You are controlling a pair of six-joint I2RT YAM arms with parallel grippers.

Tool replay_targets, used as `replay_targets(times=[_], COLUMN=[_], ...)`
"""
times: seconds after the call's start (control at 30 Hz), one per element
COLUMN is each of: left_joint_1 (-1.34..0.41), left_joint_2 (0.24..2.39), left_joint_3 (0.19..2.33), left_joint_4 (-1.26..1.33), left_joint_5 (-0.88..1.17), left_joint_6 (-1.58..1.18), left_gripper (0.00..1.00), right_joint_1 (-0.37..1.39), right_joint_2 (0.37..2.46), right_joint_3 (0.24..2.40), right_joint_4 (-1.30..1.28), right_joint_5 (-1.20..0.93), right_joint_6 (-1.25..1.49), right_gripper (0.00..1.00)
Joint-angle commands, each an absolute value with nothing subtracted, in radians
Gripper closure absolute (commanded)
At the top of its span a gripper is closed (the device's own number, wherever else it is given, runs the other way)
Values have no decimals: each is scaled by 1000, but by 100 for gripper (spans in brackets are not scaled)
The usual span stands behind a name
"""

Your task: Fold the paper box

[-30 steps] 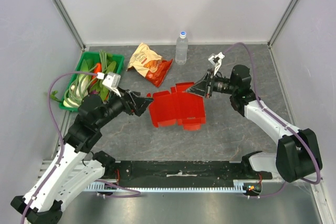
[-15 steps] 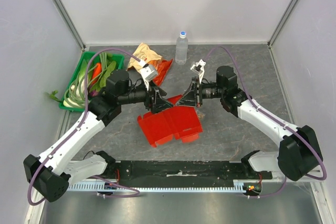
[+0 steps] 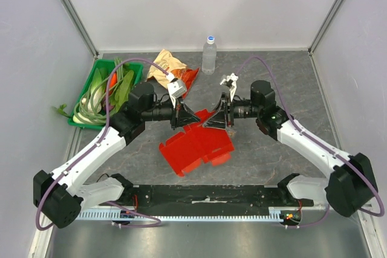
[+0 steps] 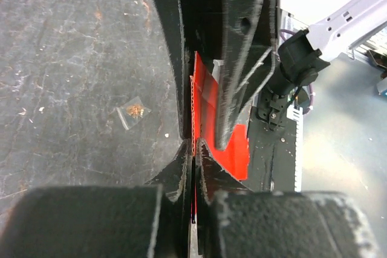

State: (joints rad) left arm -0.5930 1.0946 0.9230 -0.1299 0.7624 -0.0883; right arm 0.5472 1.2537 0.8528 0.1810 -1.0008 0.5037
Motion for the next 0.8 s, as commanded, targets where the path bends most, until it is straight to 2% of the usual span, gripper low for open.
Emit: replay_targets(times=[0.0,0.1,0.23,0.33,0.37,0.4,0.43,0.47,0.5,0.53,0.6,0.67,0.77], left_joint_1=[-571,-549,-537,-535,-535,-534,-532,-531,-531,-531,-531,-529,-529], left_joint_2=[1036,1011,991,982,977,976,976,980,983,989,1009,1026,1077], left_joint_3=[887,842,816,810,807,807,813,840,860,888,971,1053,1126], left_joint_4=[-20,80,156,189,196,196,193,181,135,109,40,-27,-80], left_joint_5=[759,804,877,910,916,923,936,954,950,940,888,829,809], left_joint_6=[-142,-205,-256,-273,-275,-282,-287,-294,-323,-348,-434,-457,-424], left_gripper=[98,98,98,98,98,98,98,91,49,35,20,20,23], right_joint_1=[537,537,535,535,535,535,535,537,535,535,535,535,537], right_joint_2=[1135,1059,986,1003,1006,1006,1003,1006,1008,1014,1017,1009,1008], right_joint_3=[780,717,660,641,635,627,626,626,640,653,690,710,741], right_joint_4=[130,133,241,386,450,463,460,427,396,355,230,154,86], right_joint_5=[-876,-821,-801,-850,-859,-859,-850,-845,-848,-856,-871,-905,-956], right_joint_6=[471,474,534,627,644,650,637,621,600,539,483,421,364], right_gripper=[57,54,57,73,89,98,100,100,100,100,100,100,100])
